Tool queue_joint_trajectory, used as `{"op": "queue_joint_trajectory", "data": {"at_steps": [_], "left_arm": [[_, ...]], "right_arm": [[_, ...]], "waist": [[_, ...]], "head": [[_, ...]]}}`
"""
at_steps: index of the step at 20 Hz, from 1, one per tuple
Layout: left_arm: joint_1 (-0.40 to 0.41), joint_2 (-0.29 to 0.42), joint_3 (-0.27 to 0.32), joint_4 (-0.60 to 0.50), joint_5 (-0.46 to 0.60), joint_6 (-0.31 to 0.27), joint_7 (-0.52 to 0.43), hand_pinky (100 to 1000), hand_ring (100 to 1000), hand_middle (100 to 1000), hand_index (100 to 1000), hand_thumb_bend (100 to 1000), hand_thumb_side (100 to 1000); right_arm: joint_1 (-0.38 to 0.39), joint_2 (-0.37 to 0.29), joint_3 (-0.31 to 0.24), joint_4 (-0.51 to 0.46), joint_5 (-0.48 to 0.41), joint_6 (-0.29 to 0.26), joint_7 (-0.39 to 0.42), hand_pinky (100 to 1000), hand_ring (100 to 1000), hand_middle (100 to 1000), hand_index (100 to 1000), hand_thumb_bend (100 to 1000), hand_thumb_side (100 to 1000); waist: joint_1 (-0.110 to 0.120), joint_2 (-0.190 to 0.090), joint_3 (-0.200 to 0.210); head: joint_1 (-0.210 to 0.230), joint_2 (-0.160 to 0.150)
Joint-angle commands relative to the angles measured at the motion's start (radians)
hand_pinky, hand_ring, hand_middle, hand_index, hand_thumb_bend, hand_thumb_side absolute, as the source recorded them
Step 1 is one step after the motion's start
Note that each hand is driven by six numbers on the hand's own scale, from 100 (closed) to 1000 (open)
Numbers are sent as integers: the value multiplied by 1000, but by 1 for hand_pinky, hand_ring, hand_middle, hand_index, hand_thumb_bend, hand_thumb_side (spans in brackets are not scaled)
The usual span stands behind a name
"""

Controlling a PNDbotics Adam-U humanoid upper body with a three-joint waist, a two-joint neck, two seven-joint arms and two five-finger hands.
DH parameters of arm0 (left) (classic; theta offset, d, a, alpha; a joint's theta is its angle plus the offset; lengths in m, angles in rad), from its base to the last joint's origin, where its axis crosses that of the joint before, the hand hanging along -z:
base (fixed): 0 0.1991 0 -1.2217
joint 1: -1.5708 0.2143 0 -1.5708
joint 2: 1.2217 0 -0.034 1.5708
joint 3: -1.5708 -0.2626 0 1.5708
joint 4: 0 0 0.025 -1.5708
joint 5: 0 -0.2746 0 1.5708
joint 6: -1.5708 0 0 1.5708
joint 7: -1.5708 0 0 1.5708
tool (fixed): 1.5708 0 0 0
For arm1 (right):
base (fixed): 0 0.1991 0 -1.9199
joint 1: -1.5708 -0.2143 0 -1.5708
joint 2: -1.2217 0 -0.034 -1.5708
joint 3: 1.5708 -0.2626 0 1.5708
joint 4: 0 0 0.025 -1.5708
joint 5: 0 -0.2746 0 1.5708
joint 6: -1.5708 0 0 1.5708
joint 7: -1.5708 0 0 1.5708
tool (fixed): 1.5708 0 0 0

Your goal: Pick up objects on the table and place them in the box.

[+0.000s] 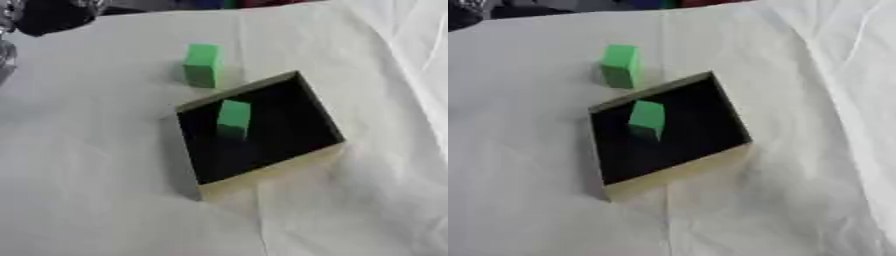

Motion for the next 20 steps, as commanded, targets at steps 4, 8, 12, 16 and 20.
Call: {"op": "queue_joint_trajectory", "data": {"at_steps": [4, 8, 12, 16, 20], "left_arm": [[-102, -59, -52, 147, -44, -18, -96, 863, 810, 834, 984, 533, 660], [-142, -103, -61, 241, -96, -50, -153, 868, 819, 839, 984, 597, 628], [-178, -151, -44, 332, -152, -94, -210, 873, 825, 843, 987, 631, 588], [-205, -186, -27, 433, -214, -154, -272, 881, 837, 850, 988, 631, 524], [-237, -219, 5, 537, -274, -217, -336, 900, 851, 870, 1000, 618, 484]], "right_arm": [[3, -26, 1, -15, -101, -4, -98, 880, 808, 681, 958, 136, 822], [12, -34, 12, -15, -158, -5, -155, 881, 805, 678, 957, 131, 825], [20, -36, 25, -15, -179, -3, -212, 881, 802, 674, 955, 130, 828], [26, -35, 45, -15, -170, -2, -274, 880, 798, 669, 953, 131, 833], [32, -33, 67, -15, -159, 2, -338, 879, 791, 662, 950, 131, 836]], "waist": [[0, -20, -4], [2, -18, -8], [3, -17, -10], [3, -14, -13], [3, -13, -12]], "head": [[8, -6], [8, -9], [8, -13], [6, -16], [3, -18]]}}
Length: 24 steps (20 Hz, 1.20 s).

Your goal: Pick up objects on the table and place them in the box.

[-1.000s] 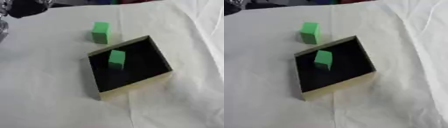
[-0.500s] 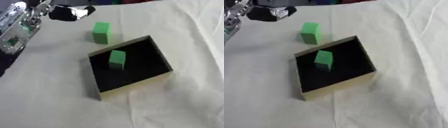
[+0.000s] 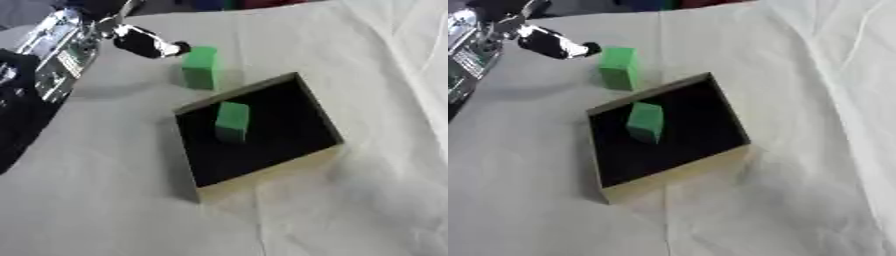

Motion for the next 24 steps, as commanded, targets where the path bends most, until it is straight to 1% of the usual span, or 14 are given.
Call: {"op": "queue_joint_trajectory", "data": {"at_steps": [1, 6, 9, 10, 14, 19, 20, 21, 22, 24], "left_arm": [[-42, -9, 40, 68, -39, -46, -49, 904, 856, 878, 1000, 617, 478], [-64, -31, 79, 142, -64, -124, -127, 917, 870, 898, 1000, 595, 440], [-67, -37, 107, 171, -69, -170, -175, 923, 881, 902, 1000, 592, 440], [-69, -40, 115, 179, -68, -179, -191, 924, 881, 901, 1000, 588, 452], [-74, -50, 130, 189, -51, -189, -258, 922, 880, 895, 1000, 596, 464], [-82, -59, 133, 173, -8, -178, -338, 918, 875, 881, 1000, 596, 484], [-89, -60, 143, 157, 10, -169, -408, 915, 873, 874, 1000, 595, 488], [-96, -59, 160, 125, 36, -152, -502, 910, 867, 862, 1000, 592, 489], [-100, -58, 174, 91, 65, -131, -582, 909, 866, 858, 1000, 586, 484], [-104, -53, 188, 37, 109, -90, -681, 904, 861, 851, 1000, 575, 470]], "right_arm": [[-7, -24, 12, -15, 14, 4, -51, 879, 790, 661, 950, 131, 835], [-1, -18, 28, -15, 28, 10, -91, 878, 785, 656, 948, 135, 836], [2, -14, 27, -15, 30, 16, -101, 878, 778, 650, 947, 136, 838], [3, -12, 26, -15, 29, 19, -104, 879, 777, 650, 947, 136, 840], [7, -9, 25, -15, 30, 26, -110, 879, 776, 648, 946, 135, 842], [15, -4, 23, -15, 30, 37, -115, 880, 773, 644, 944, 132, 846], [17, -2, 22, -15, 30, 39, -116, 881, 772, 642, 943, 131, 847], [19, -1, 22, -15, 29, 41, -118, 881, 771, 642, 943, 116, 847], [20, 0, 21, -15, 29, 43, -119, 881, 771, 641, 943, 130, 848], [22, 1, 21, -15, 29, 45, -120, 881, 770, 640, 942, 129, 852]], "waist": [[-4, -18, 1], [-6, -15, -2], [-7, -13, -4], [-6, -12, -5], [-5, -10, -7], [-2, -6, -14], [-1, -6, -16], [0, -5, -17], [1, -4, -18], [3, -2, -22]], "head": [[-1, -10], [-1, -17], [1, -21], [2, -22], [7, -26], [12, -32], [13, -33], [14, -33], [15, -35], [18, -38]]}}
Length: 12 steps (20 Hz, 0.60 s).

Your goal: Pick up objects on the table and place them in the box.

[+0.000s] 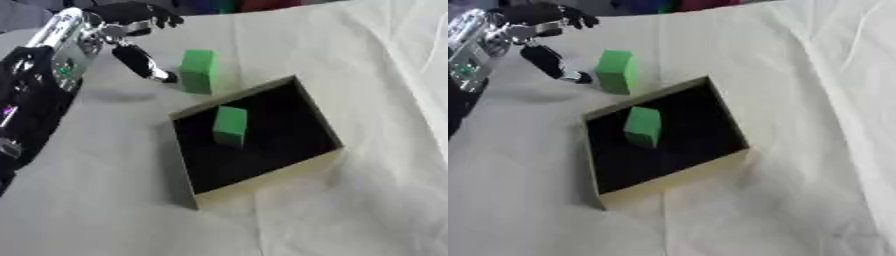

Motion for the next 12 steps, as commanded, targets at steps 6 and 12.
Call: {"op": "queue_joint_trajectory", "data": {"at_steps": [6, 12], "left_arm": [[-33, 22, 32, -127, 91, 101, -201, 906, 866, 851, 1000, 525, 406], [-36, 15, 31, -122, 78, 120, -235, 913, 878, 859, 1000, 510, 371]], "right_arm": [[-5, -5, -15, -15, 4, 10, -7, 882, 768, 637, 941, 129, 857], [-3, -1, -16, -15, -1, 12, -12, 883, 765, 632, 939, 129, 857]], "waist": [[2, -10, -14], [7, -4, -23]], "head": [[12, -17], [23, -20]]}}
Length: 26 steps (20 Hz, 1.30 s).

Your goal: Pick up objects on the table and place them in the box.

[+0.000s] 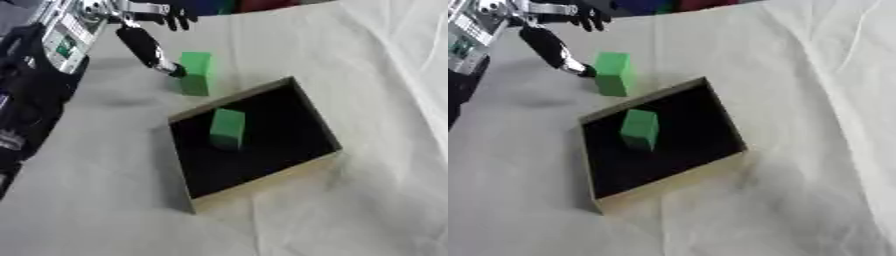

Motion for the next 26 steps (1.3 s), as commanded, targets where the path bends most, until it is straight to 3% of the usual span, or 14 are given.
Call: {"op": "queue_joint_trajectory", "data": {"at_steps": [1, 26], "left_arm": [[-27, 13, 12, -11, -8, 7, -15, 913, 879, 860, 1000, 511, 372], [-23, -19, 22, 54, -152, 4, 37, 947, 929, 871, 1000, 541, 362]], "right_arm": [[-10, -9, -13, -15, -2, 3, -5, 883, 764, 631, 939, 128, 858], [-34, 19, -13, -15, -8, 14, 18, 884, 764, 617, 936, 100, 872]], "waist": [[-4, -19, -3], [2, 19, -48]], "head": [[8, -12], [39, -41]]}}
